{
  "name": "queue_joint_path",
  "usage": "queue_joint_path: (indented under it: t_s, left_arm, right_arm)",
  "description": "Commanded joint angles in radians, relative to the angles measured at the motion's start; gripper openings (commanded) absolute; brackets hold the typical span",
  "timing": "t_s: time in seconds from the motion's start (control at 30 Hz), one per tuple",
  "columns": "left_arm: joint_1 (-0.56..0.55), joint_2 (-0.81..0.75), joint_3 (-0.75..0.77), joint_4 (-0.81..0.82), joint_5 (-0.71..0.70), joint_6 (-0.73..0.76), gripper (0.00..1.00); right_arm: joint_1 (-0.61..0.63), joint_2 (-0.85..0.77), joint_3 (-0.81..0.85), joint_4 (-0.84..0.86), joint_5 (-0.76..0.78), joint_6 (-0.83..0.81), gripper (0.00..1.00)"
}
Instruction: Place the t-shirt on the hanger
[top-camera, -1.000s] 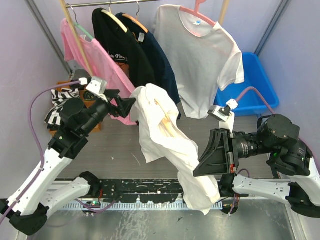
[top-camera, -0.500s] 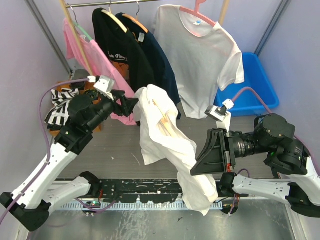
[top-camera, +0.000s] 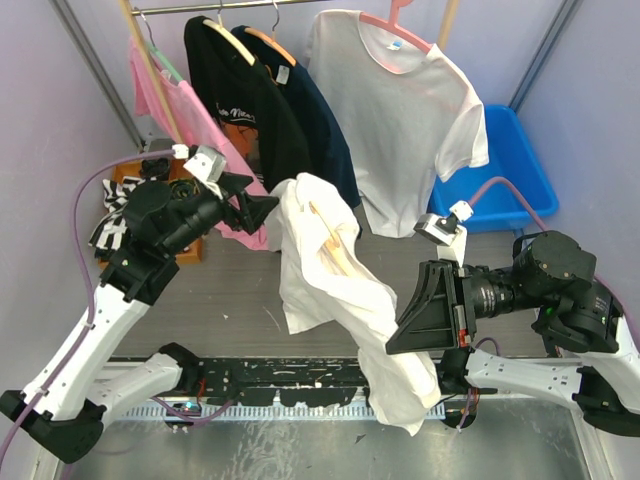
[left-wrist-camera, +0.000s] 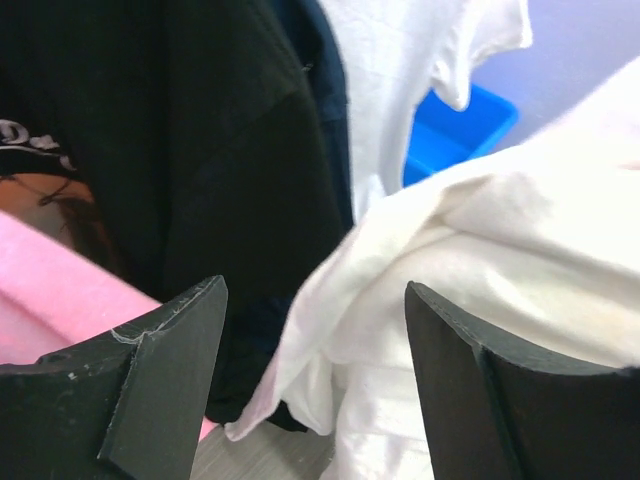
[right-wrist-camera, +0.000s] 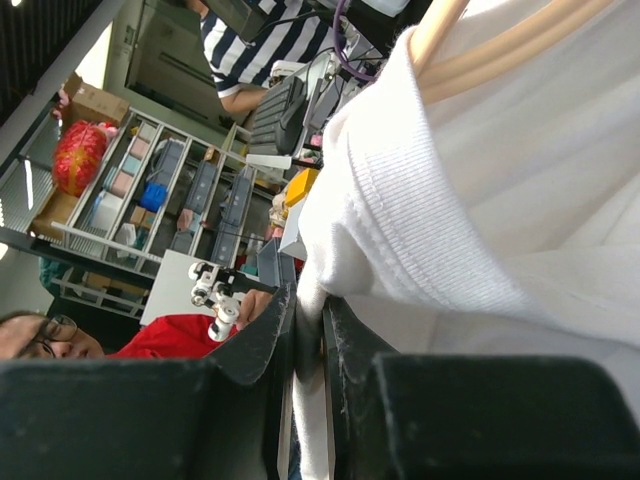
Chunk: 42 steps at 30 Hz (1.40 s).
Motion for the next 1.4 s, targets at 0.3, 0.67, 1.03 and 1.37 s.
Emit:
queue_joint_path:
  t_s: [0.3, 0.67, 1.03, 1.37]
  left_arm:
    - [0.004, 0.049, 0.030, -0.014, 0.194, 0.024, 0.72]
    - [0.061, 0.058, 0.063, -0.070, 0.117, -0.008, 0.87]
    - [0.129, 0.064, 0.052, -0.017, 0.174, -0.058, 1.00]
    - [0.177, 0.036, 0.026, 0.003, 0.226, -0.080, 0.99]
  right_arm:
    - [-0.001, -0.011, 0.020, 0.150, -0.018, -0.024, 0.01]
    - [-0.002, -0.003, 0.018, 0.146, -0.019, -0.023, 0.01]
    - [-0.002, 0.026, 0.032, 0.153, -0.036, -0.026, 0.01]
    - [-0.002, 0.027, 0.031, 0.154, -0.038, -0.028, 0.01]
